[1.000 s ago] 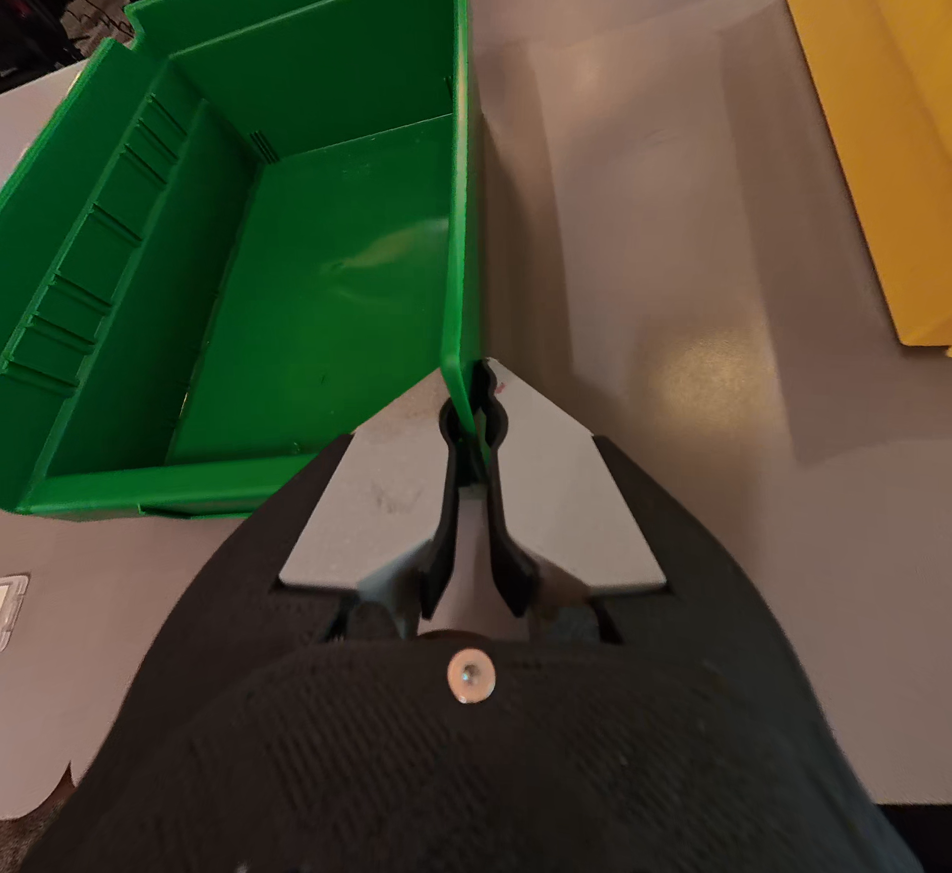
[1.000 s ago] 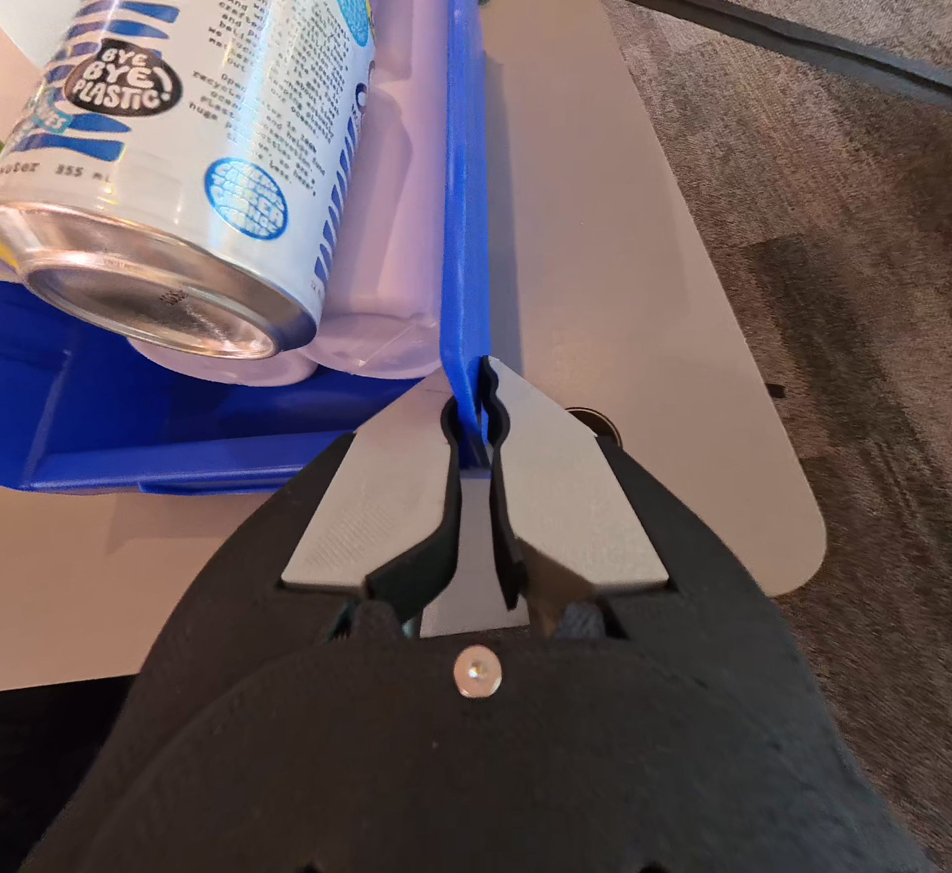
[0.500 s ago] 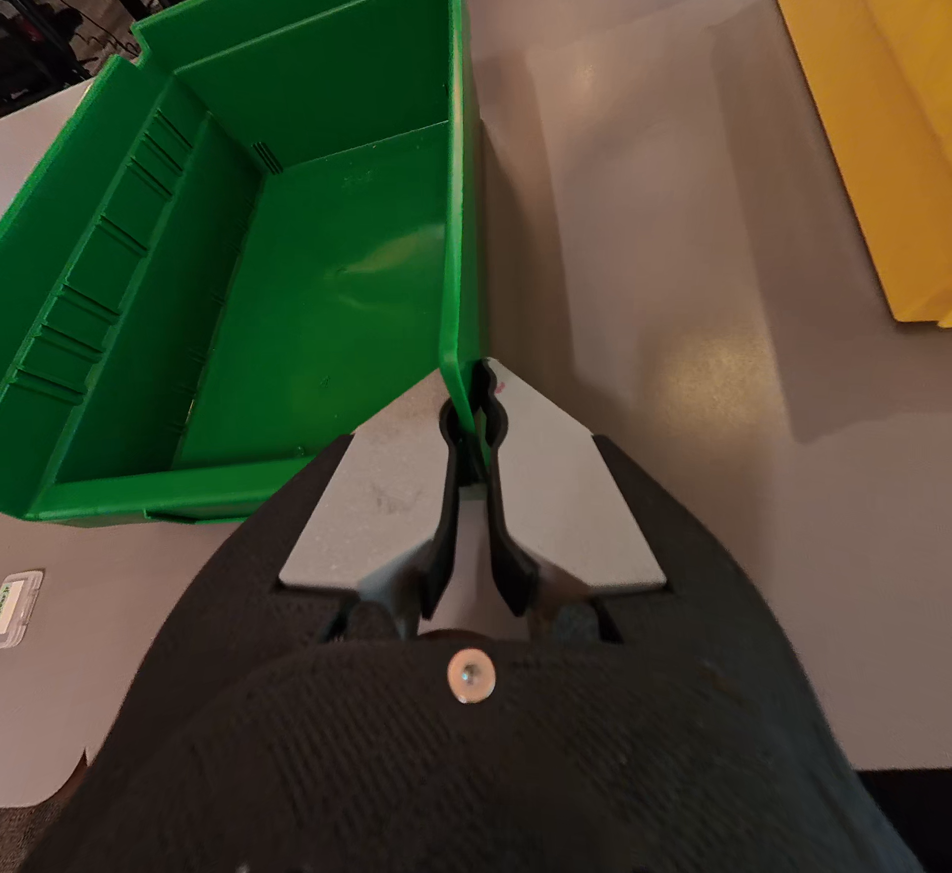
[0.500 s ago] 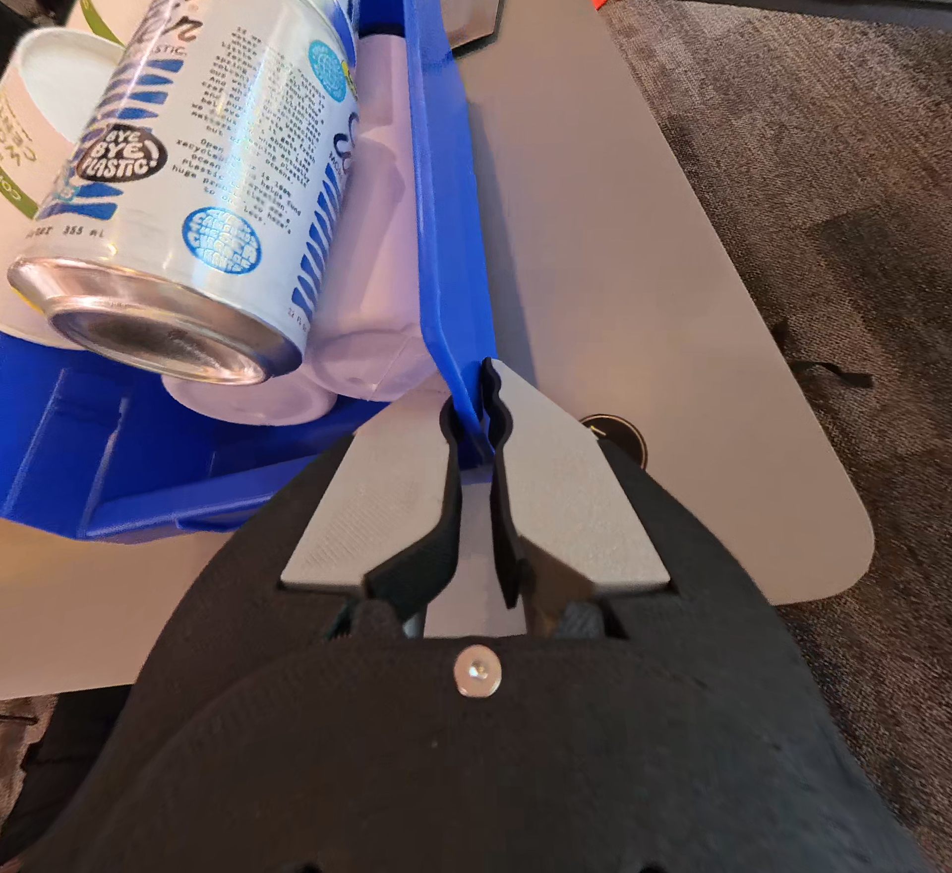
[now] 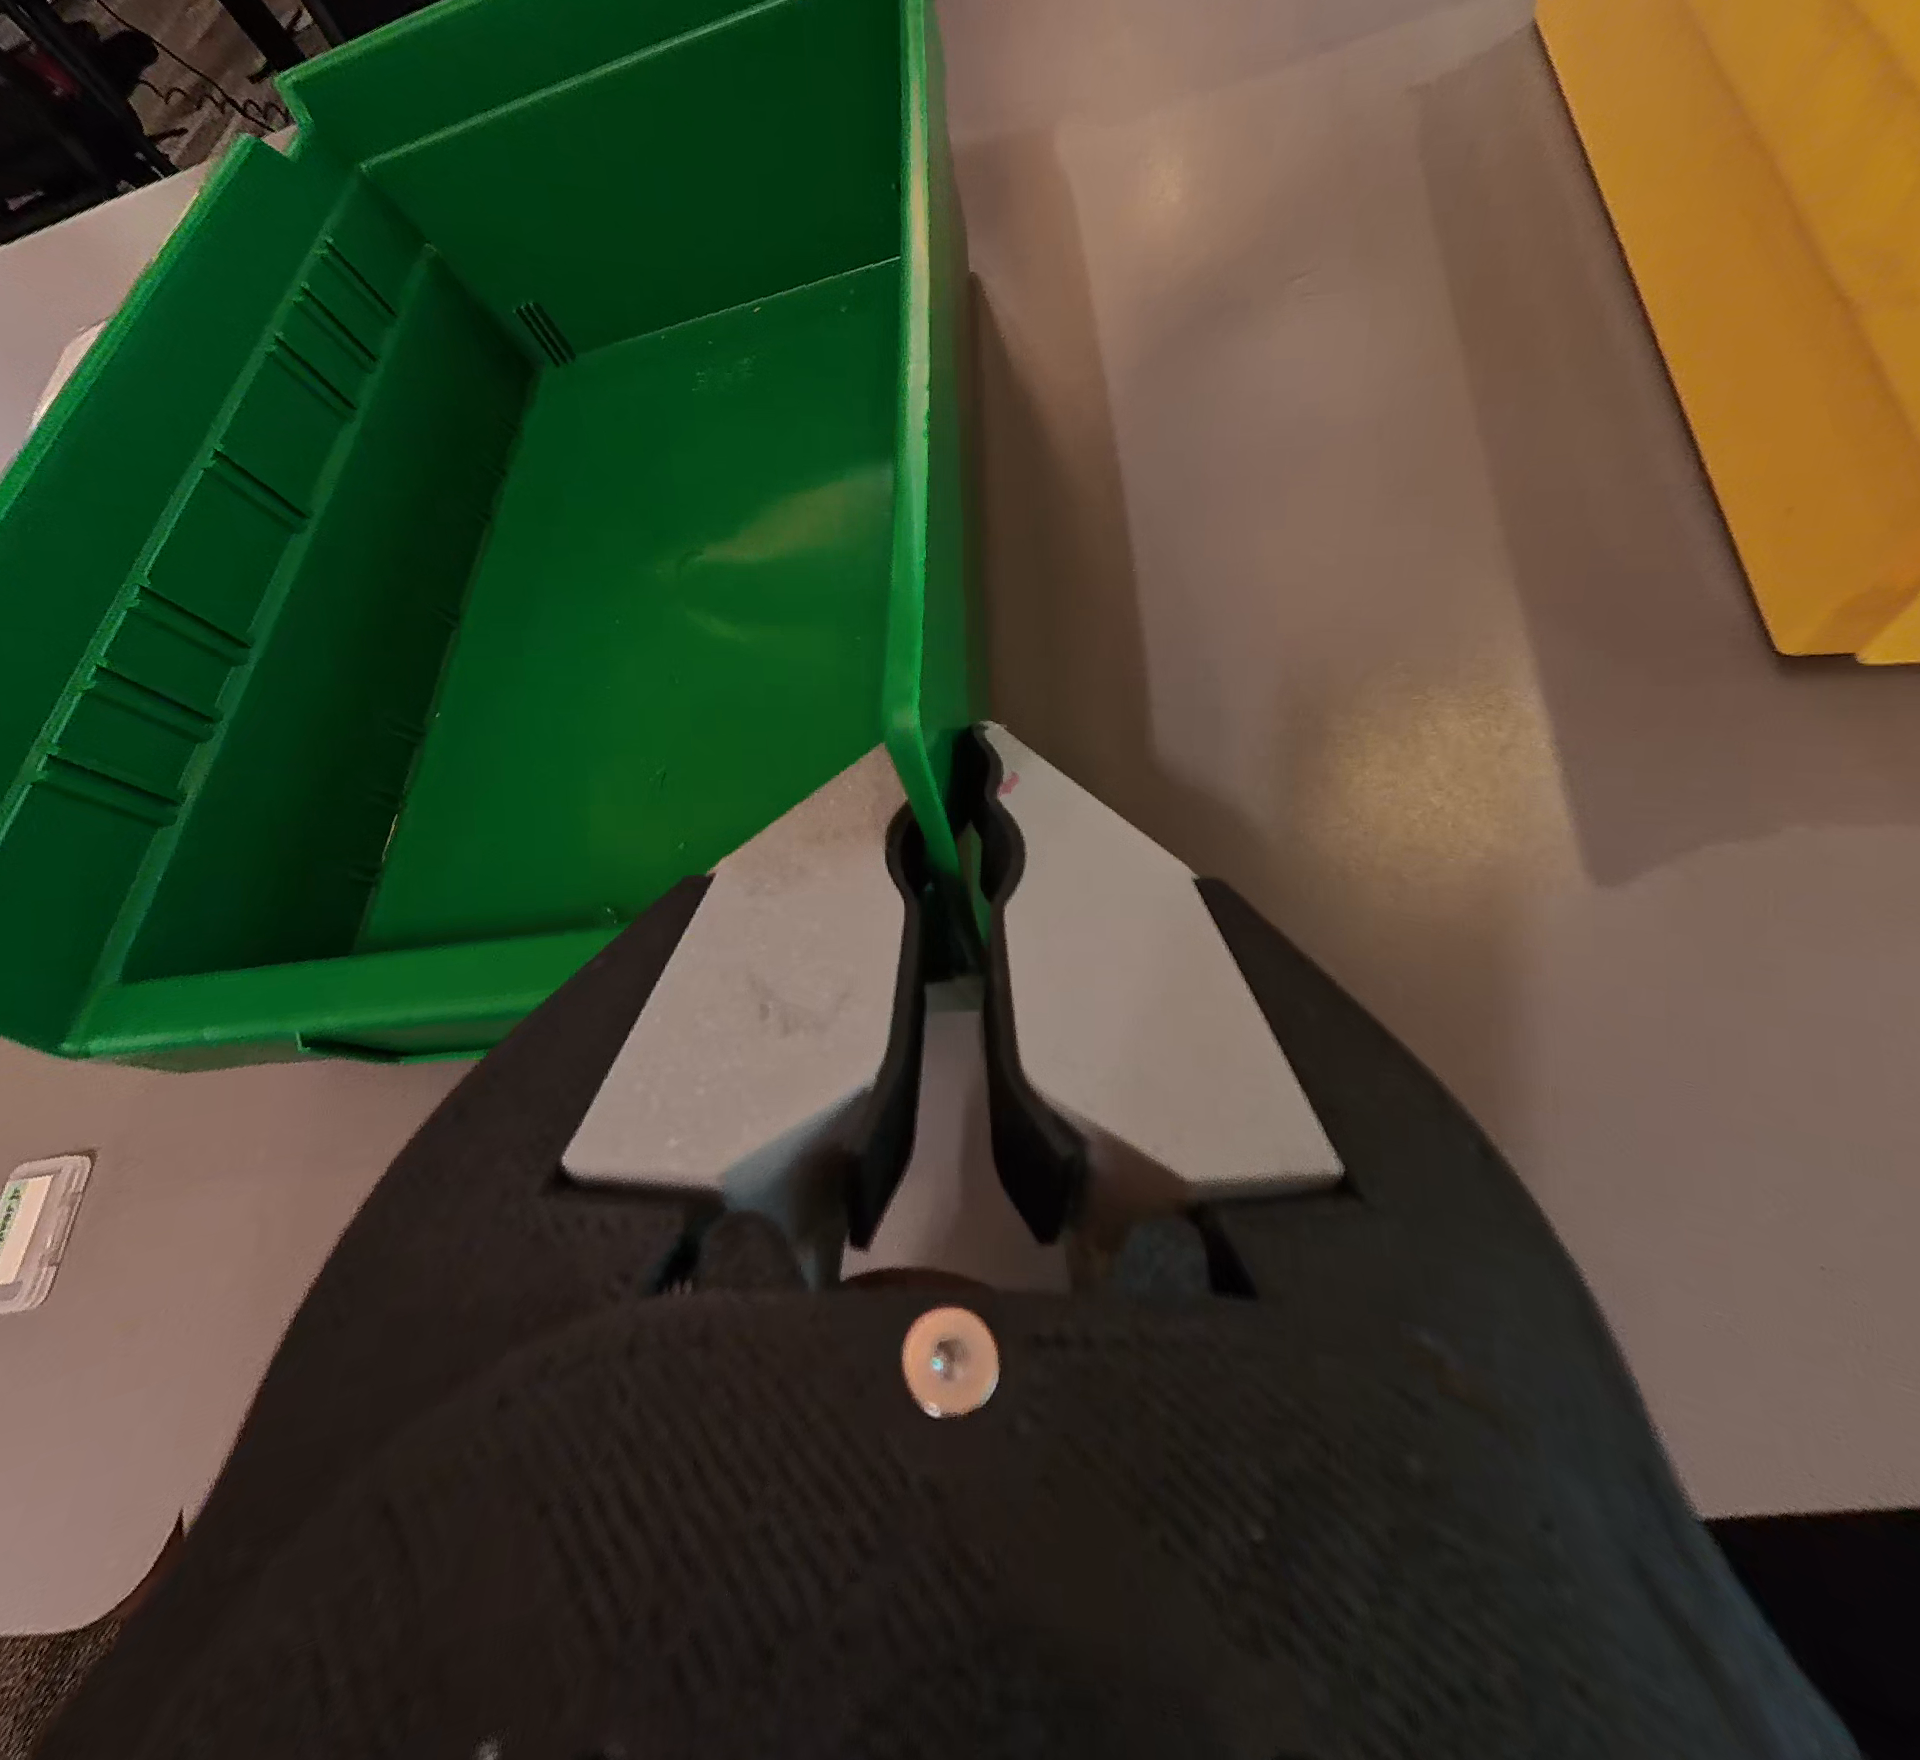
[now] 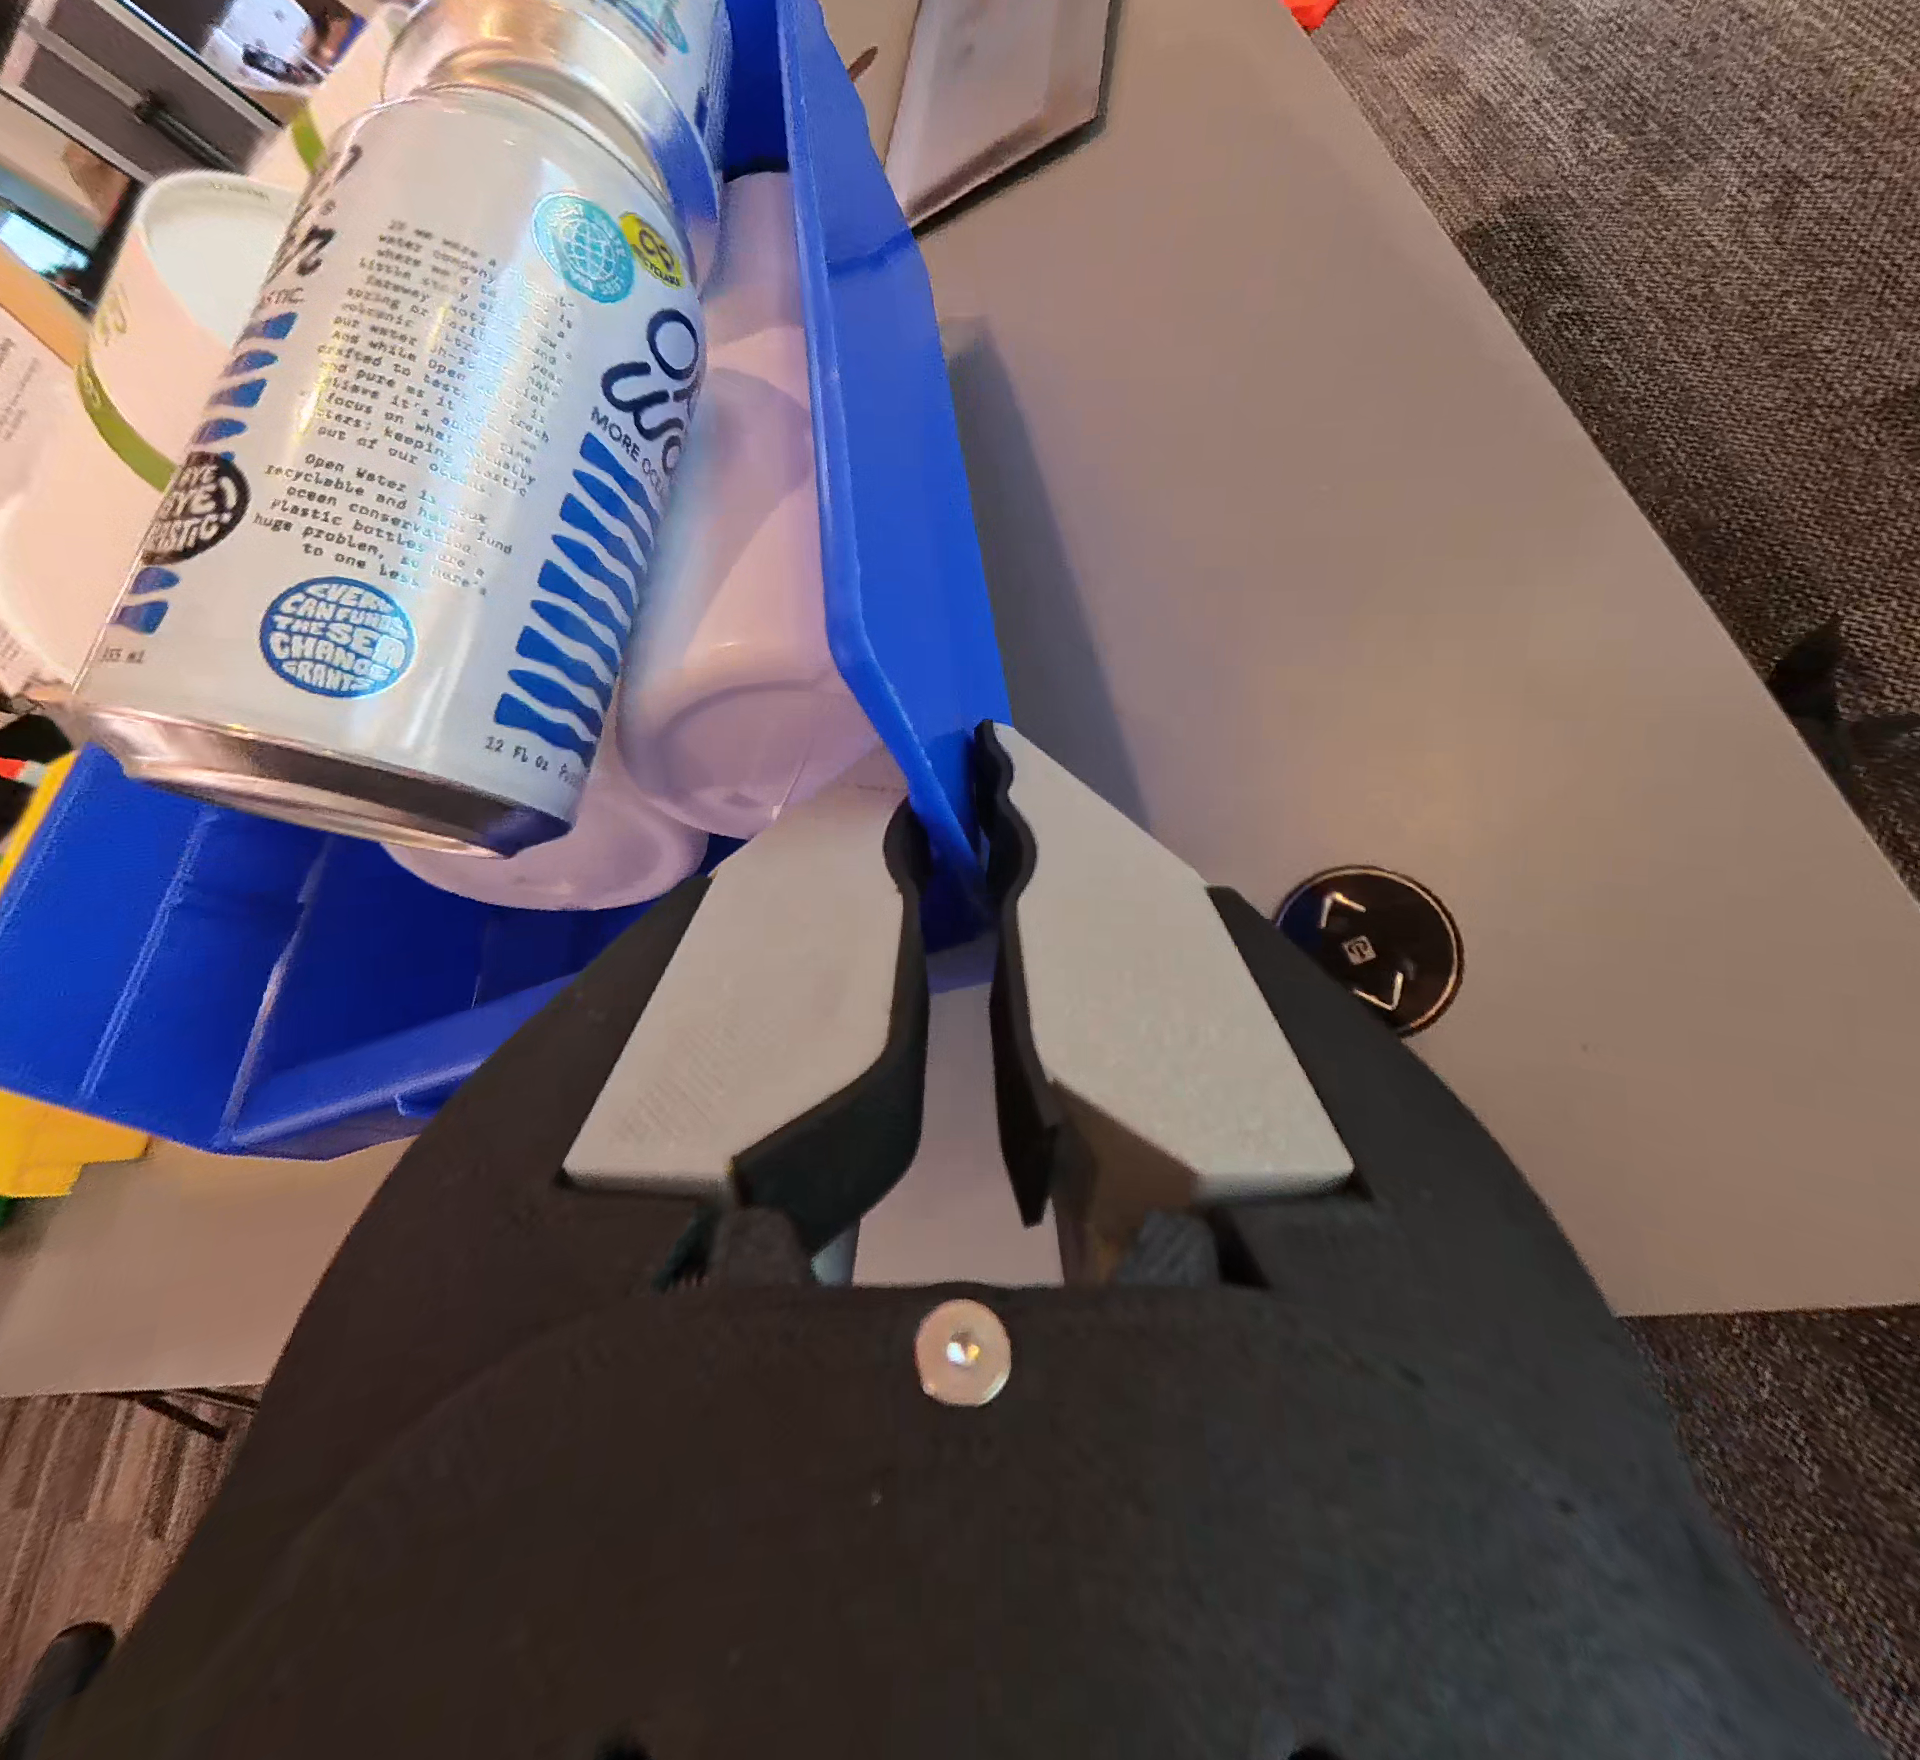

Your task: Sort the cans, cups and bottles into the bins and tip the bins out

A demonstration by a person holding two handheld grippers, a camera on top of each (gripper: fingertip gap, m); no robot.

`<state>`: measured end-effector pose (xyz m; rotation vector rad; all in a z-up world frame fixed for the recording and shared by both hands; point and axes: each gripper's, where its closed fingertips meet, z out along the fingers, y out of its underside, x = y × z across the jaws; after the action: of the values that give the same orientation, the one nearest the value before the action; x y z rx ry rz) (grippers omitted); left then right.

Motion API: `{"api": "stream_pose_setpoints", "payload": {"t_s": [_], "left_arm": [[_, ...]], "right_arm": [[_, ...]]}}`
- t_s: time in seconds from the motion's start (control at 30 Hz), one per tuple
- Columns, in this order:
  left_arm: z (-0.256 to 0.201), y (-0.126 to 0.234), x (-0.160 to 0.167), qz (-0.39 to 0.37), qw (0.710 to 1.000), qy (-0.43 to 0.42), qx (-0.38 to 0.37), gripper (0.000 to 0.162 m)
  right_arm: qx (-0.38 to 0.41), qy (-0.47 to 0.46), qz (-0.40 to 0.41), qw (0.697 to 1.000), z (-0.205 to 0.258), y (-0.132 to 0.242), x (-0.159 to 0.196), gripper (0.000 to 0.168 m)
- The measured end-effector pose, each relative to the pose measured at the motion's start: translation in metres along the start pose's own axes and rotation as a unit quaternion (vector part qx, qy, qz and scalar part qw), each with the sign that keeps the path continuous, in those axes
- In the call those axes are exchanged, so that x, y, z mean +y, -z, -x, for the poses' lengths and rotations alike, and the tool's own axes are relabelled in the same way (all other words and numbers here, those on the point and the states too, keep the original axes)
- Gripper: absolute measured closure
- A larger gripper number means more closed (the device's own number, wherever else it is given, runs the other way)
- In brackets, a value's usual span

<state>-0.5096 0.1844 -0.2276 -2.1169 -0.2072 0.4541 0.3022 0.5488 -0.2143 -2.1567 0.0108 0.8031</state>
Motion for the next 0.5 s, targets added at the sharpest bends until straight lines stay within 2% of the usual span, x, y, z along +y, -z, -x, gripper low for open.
{"api": "stream_pose_setpoints", "payload": {"t_s": [0.5], "left_arm": [[-0.0010,0.0000,0.0003,-0.001,1.000,-0.003,-0.001,0.161]], "right_arm": [[0.017,0.041,0.013,0.999,0.0101,0.0018,-0.0019,0.165]]}}
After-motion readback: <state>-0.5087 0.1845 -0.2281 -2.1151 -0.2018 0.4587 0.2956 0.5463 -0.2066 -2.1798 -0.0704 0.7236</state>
